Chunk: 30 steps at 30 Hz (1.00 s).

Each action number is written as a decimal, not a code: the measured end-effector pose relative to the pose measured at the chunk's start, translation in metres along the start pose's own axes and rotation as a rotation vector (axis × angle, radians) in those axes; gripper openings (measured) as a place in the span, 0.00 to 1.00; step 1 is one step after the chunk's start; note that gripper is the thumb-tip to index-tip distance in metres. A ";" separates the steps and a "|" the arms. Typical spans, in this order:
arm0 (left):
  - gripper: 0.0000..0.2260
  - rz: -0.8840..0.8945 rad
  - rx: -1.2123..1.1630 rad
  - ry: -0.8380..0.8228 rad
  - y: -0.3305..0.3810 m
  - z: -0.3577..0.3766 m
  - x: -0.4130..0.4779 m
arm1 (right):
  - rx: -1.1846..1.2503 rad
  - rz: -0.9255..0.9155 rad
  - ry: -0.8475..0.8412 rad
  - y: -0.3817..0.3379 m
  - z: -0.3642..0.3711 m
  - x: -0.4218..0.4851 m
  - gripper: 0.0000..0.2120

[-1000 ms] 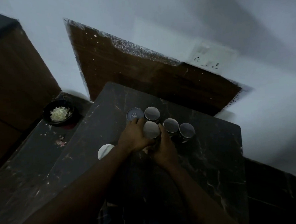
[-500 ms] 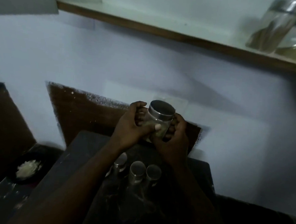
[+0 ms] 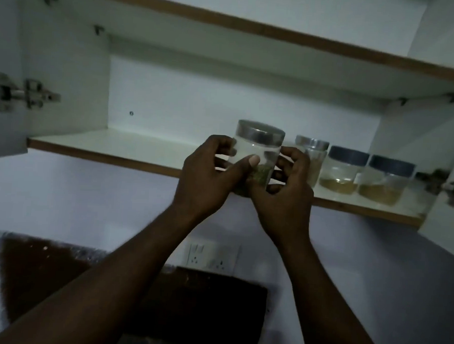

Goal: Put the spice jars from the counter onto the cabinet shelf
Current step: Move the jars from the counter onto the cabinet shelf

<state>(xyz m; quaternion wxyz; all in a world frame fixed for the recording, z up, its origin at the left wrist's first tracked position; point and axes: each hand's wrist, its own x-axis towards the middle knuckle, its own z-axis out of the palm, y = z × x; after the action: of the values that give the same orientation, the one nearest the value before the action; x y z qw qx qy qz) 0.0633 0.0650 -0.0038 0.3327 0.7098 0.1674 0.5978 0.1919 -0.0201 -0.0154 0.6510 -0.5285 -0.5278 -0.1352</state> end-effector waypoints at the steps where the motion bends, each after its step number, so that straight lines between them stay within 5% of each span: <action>1: 0.27 0.005 0.035 -0.002 0.002 0.009 0.013 | -0.010 0.006 0.003 0.002 -0.001 0.014 0.37; 9: 0.27 -0.020 0.257 -0.063 -0.014 0.065 0.083 | -0.156 0.076 -0.017 0.047 -0.007 0.084 0.35; 15: 0.27 -0.086 0.498 -0.152 -0.040 0.089 0.091 | -0.416 0.070 -0.071 0.073 -0.003 0.090 0.15; 24: 0.33 -0.098 0.582 -0.104 -0.040 0.083 0.083 | -0.477 0.104 -0.009 0.068 0.000 0.077 0.35; 30: 0.20 0.189 0.522 0.083 -0.021 0.042 0.024 | -0.268 -0.194 0.126 0.034 0.012 0.027 0.13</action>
<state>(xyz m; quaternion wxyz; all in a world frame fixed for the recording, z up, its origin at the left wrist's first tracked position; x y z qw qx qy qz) 0.1126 0.0836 -0.0031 0.0742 0.7589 0.2621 0.5915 0.2207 0.0140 -0.0130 0.5904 -0.5475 -0.5120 -0.2994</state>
